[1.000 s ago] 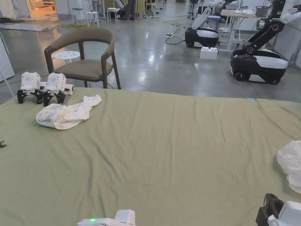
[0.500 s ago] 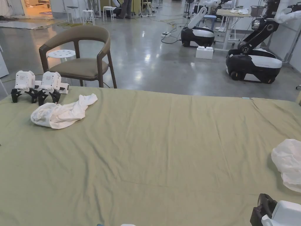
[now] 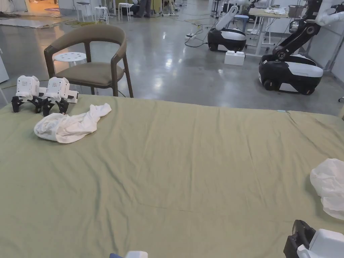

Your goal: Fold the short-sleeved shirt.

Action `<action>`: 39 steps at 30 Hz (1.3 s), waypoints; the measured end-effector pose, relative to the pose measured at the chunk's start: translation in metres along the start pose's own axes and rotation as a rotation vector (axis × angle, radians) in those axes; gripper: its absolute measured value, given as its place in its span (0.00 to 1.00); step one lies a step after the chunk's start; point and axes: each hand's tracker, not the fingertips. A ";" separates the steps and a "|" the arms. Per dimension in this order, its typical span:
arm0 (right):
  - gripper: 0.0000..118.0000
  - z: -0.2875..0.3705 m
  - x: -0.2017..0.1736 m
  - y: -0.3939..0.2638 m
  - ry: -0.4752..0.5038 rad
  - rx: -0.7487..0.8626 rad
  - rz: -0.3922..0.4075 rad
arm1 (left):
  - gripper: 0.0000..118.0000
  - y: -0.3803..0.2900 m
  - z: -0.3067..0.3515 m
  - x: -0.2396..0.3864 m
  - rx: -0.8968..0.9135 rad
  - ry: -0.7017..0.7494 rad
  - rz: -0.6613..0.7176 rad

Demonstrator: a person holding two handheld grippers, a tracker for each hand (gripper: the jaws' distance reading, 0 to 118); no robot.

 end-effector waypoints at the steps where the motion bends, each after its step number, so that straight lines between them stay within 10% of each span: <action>1: 0.01 0.001 -0.001 0.002 0.003 0.011 -0.002 | 0.26 0.006 0.015 -0.010 0.040 0.003 0.005; 5: 0.01 0.003 -0.005 0.008 0.012 0.044 0.004 | 0.63 0.022 0.055 -0.056 0.122 0.053 0.032; 14: 0.01 0.001 -0.014 0.013 0.030 0.035 -0.018 | 0.64 0.014 0.065 -0.172 0.053 -0.065 0.258; 24: 0.01 0.000 -0.015 0.010 0.027 0.009 -0.020 | 0.47 -0.004 0.024 -0.193 0.016 -0.348 0.334; 27: 0.01 -0.001 -0.015 0.009 0.022 0.000 -0.025 | 0.13 -0.003 0.015 -0.183 -0.007 -0.256 0.325; 39: 0.01 -0.002 -0.014 0.008 0.029 -0.015 -0.025 | 0.06 0.021 0.077 -0.144 0.128 -0.177 0.176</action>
